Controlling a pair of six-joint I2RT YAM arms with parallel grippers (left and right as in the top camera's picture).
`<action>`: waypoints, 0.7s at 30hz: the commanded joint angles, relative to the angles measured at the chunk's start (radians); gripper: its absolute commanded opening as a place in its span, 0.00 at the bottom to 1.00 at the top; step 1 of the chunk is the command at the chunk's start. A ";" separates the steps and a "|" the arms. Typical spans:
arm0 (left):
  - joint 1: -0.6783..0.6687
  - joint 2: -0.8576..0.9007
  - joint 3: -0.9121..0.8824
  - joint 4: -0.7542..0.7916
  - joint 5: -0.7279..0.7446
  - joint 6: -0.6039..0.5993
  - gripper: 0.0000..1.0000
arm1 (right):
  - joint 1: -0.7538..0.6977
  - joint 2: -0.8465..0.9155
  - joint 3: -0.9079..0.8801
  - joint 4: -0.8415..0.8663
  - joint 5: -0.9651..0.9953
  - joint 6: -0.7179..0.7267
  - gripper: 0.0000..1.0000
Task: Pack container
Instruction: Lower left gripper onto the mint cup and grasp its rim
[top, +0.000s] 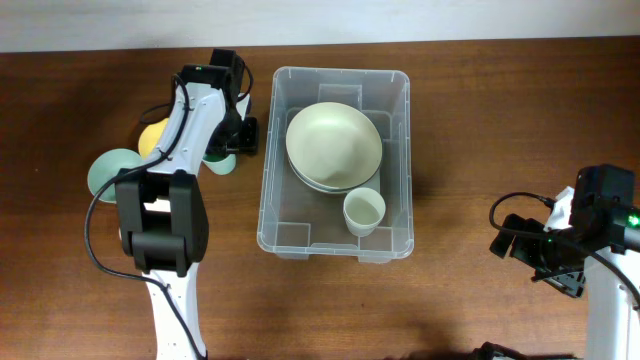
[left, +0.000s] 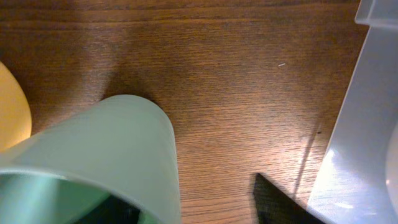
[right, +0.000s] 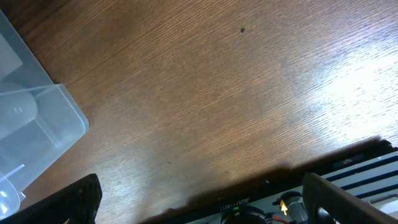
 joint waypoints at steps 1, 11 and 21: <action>0.000 -0.005 0.006 -0.010 0.008 0.003 0.42 | 0.005 0.001 -0.004 0.000 -0.006 -0.010 0.99; 0.000 -0.010 0.038 -0.033 -0.002 0.003 0.01 | 0.005 0.001 -0.004 0.000 -0.006 -0.010 0.99; -0.036 -0.016 0.418 -0.309 -0.054 0.003 0.01 | 0.005 0.001 -0.004 0.000 -0.005 -0.010 0.99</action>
